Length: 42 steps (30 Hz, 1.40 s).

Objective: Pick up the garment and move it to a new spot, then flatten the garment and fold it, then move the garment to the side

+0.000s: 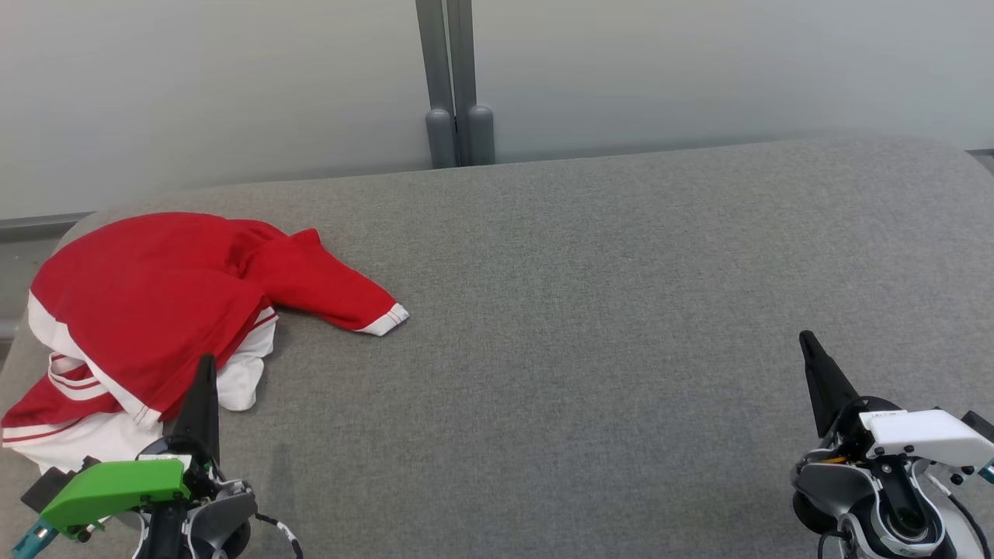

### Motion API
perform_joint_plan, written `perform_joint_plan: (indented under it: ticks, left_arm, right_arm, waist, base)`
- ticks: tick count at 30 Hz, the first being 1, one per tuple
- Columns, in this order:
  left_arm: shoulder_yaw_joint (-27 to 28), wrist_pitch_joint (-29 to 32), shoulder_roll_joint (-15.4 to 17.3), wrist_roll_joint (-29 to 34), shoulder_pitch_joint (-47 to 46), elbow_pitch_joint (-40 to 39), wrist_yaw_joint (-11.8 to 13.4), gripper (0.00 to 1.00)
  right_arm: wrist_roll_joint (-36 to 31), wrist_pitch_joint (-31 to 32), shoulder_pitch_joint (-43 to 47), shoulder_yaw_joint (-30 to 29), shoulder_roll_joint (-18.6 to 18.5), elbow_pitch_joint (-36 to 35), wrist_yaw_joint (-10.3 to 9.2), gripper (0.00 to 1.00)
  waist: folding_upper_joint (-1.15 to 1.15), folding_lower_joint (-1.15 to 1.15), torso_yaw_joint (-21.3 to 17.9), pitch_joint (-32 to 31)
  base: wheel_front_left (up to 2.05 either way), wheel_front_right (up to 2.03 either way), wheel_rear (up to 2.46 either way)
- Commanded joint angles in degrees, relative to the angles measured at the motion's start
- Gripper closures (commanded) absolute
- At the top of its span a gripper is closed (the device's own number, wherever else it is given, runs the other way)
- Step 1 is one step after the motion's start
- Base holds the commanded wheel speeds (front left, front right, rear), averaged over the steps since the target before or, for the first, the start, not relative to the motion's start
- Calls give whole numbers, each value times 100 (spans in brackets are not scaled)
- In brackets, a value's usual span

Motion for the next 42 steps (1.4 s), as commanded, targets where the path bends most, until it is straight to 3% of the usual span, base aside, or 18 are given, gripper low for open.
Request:
perform_joint_plan:
  ticks: [1,36,37,38,39,40,41,42]
  left_arm:
    - [14,24,42,0,-76,-8,-30,100]
    - [14,24,43,0,-76,-8,-31,100]
    - [-1,-1,0,0,0,2,1,0]
    - [-7,-4,-9,0,17,39,3,100]
    - [-12,-3,-18,0,58,92,7,0]
    - [-23,-6,-30,0,108,147,10,100]
    - [-43,-21,-32,2,127,162,11,0]
    - [-78,-53,-31,5,132,154,10,0]
  right_arm:
    - [43,14,-31,4,-5,8,2,100]
    - [43,14,-31,4,-5,8,2,100]
    - [0,-1,0,0,0,2,0,0]
    - [-3,-5,19,1,9,36,0,100]
    - [-3,-4,57,2,24,86,-1,0]
    - [-4,-8,111,6,38,136,-1,100]
    - [-7,-24,134,14,43,139,-1,0]
    - [-19,-57,147,31,42,120,-1,0]
  waist:
    - [0,0,0,0]
    - [0,0,0,0]
    - [0,0,0,0]
    - [0,0,0,0]
    - [0,0,0,0]
    - [0,0,0,0]
    - [0,0,0,1]
    - [0,0,0,1]
  base:
    - [0,0,0]
    - [0,0,0]
    - [0,0,0]
    - [0,0,0]
    - [0,0,0]
    - [0,0,0]
    - [0,0,0]
    - [0,0,0]
